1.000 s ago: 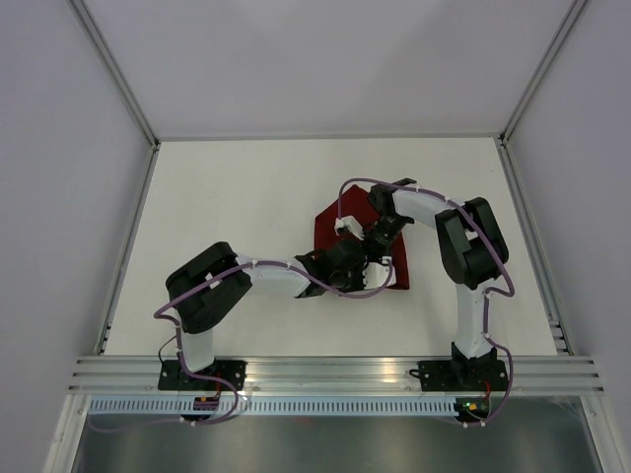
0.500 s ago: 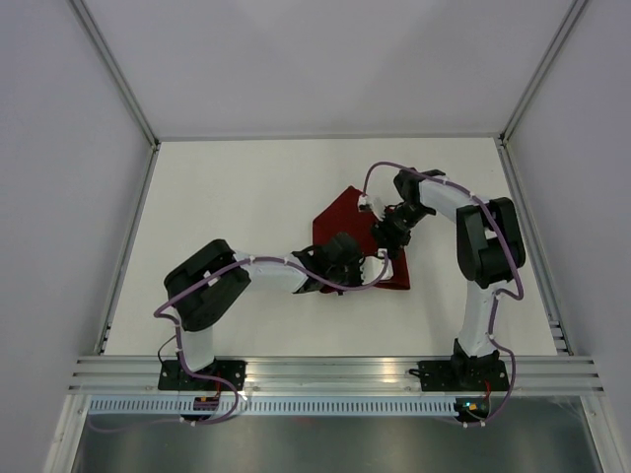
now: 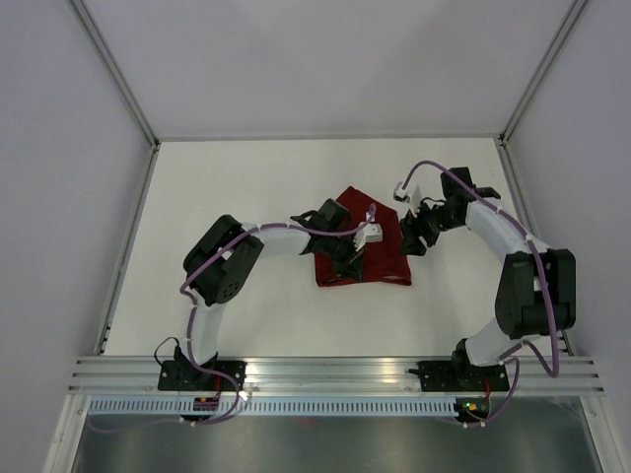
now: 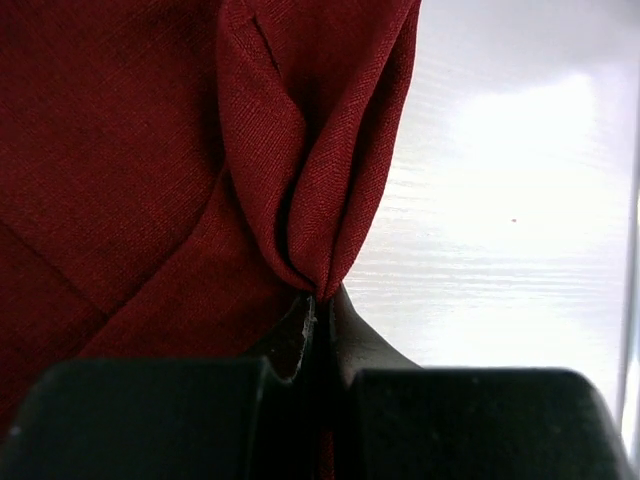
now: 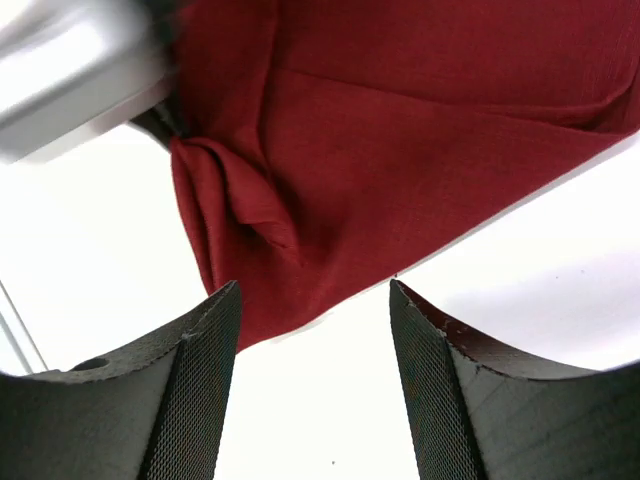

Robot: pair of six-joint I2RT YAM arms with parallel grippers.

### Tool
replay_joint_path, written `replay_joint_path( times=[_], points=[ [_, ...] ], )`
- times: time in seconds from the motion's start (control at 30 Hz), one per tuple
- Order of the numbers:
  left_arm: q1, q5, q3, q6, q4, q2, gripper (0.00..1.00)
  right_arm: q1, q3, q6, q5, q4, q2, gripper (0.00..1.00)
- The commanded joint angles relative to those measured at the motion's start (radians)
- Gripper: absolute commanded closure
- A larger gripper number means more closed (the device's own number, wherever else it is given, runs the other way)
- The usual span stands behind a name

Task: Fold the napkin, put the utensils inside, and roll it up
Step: Roll the napkin with the utensil

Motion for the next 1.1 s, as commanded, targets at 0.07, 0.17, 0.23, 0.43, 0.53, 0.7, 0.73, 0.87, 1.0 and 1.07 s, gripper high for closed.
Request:
replay_joint_path(
  times=[0.07, 0.17, 0.23, 0.43, 0.53, 0.7, 0.73, 0.87, 1.0, 1.07],
  points=[
    [0.059, 0.256, 0.129, -0.071, -0.217, 0.141, 0.98, 0.019, -0.174, -0.098, -0.029, 0.214, -0.178, 0.33],
    [0.089, 0.335, 0.172, -0.095, -0.254, 0.196, 0.98, 0.062, -0.256, -0.134, 0.009, 0.265, -0.251, 0.33],
    [0.105, 0.37, 0.192, -0.1, -0.278, 0.218, 0.98, 0.122, -0.334, -0.139, 0.06, 0.338, -0.314, 0.33],
    [0.121, 0.43, 0.252, -0.112, -0.331, 0.282, 0.98, 0.347, -0.5, -0.118, 0.203, 0.499, -0.461, 0.33],
    [0.126, 0.445, 0.27, -0.123, -0.348, 0.303, 0.98, 0.427, -0.541, -0.116, 0.255, 0.552, -0.483, 0.34],
    [0.131, 0.451, 0.29, -0.126, -0.368, 0.325, 0.98, 0.52, -0.584, -0.11, 0.295, 0.607, -0.449, 0.35],
    [0.132, 0.453, 0.293, -0.126, -0.374, 0.328, 0.98, 0.53, -0.59, -0.111, 0.299, 0.625, -0.445, 0.35],
    [0.134, 0.459, 0.302, -0.126, -0.386, 0.34, 0.98, 0.591, -0.621, -0.108, 0.342, 0.678, -0.422, 0.36],
    [0.134, 0.461, 0.313, -0.12, -0.401, 0.348, 0.98, 0.636, -0.635, -0.113, 0.404, 0.736, -0.367, 0.36],
    [0.134, 0.464, 0.318, -0.114, -0.407, 0.35, 0.98, 0.642, -0.639, -0.122, 0.414, 0.765, -0.35, 0.37]
  ],
)
